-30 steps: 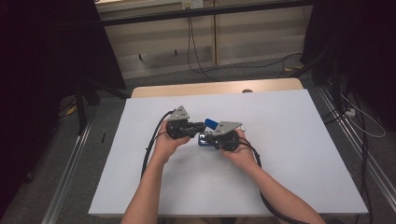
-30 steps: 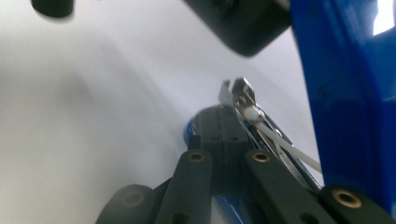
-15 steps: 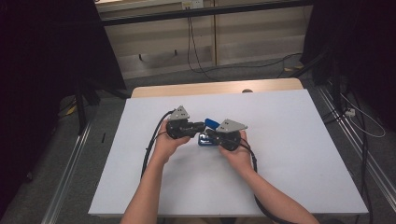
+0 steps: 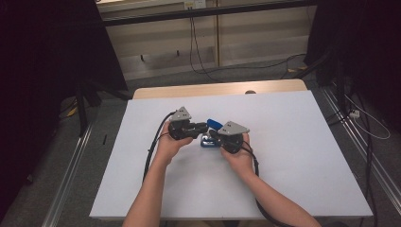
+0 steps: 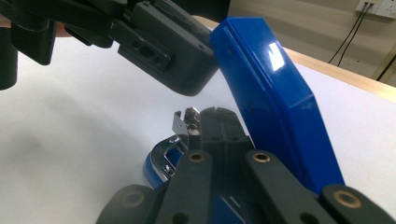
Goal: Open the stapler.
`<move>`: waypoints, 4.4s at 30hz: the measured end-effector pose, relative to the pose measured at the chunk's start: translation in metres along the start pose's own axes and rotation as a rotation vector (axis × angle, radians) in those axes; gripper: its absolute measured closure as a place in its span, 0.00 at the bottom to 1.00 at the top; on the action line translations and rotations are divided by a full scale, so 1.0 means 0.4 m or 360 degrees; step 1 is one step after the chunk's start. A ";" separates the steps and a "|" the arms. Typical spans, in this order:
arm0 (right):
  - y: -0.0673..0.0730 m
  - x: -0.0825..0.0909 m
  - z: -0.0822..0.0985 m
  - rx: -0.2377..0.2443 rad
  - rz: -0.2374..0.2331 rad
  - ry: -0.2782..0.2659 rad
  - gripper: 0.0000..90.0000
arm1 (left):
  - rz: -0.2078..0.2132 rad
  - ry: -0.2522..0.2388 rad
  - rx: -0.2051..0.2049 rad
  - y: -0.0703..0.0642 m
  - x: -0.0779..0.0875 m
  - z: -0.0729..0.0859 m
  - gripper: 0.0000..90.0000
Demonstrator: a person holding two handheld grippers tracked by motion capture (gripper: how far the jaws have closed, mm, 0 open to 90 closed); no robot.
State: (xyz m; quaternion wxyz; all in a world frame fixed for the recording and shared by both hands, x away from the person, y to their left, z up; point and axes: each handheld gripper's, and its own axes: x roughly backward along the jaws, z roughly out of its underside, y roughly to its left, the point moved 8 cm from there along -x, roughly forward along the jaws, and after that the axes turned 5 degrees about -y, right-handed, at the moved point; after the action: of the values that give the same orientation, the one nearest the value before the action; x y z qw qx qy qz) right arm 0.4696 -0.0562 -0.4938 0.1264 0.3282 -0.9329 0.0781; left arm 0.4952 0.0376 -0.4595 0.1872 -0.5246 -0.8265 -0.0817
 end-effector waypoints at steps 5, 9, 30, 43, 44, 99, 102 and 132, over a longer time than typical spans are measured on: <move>0.000 0.000 0.000 0.0010 0.0013 -0.0003 1.00 | 0.0019 0.0033 -0.0001 -0.005 -0.006 0.012 0.86; 0.001 0.000 0.000 0.0017 0.0015 0.0005 1.00 | 0.0034 0.0087 -0.0026 0.003 -0.007 0.034 0.87; 0.005 -0.003 0.001 0.0037 0.0032 0.0019 1.00 | -0.0040 0.0121 -0.0020 0.006 -0.028 0.057 1.00; 0.008 -0.002 0.001 0.0023 0.0040 0.0016 1.00 | -0.0051 0.0147 0.0047 0.005 -0.042 0.083 1.00; 0.008 -0.002 0.000 0.0025 0.0045 0.0017 1.00 | -0.0041 0.0151 0.0044 0.003 -0.045 0.086 1.00; -0.136 0.128 0.010 -0.0003 0.0387 0.0084 1.00 | -0.0029 0.0131 0.0051 0.001 -0.044 0.089 1.00; -0.153 0.134 0.036 -0.0038 0.0384 0.0106 1.00 | -0.0024 0.0136 0.0048 0.002 -0.043 0.089 1.00; -0.241 0.152 0.039 -0.0127 0.0350 0.0170 1.00 | -0.0034 0.0077 0.0108 -0.002 -0.037 0.070 1.00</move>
State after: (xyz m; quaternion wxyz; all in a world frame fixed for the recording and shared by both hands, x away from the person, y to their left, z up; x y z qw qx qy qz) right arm 0.4818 -0.1702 -0.4851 0.1796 0.2141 -0.9575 0.0716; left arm 0.4939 0.0340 -0.4909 0.2239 -0.5069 -0.8296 -0.0683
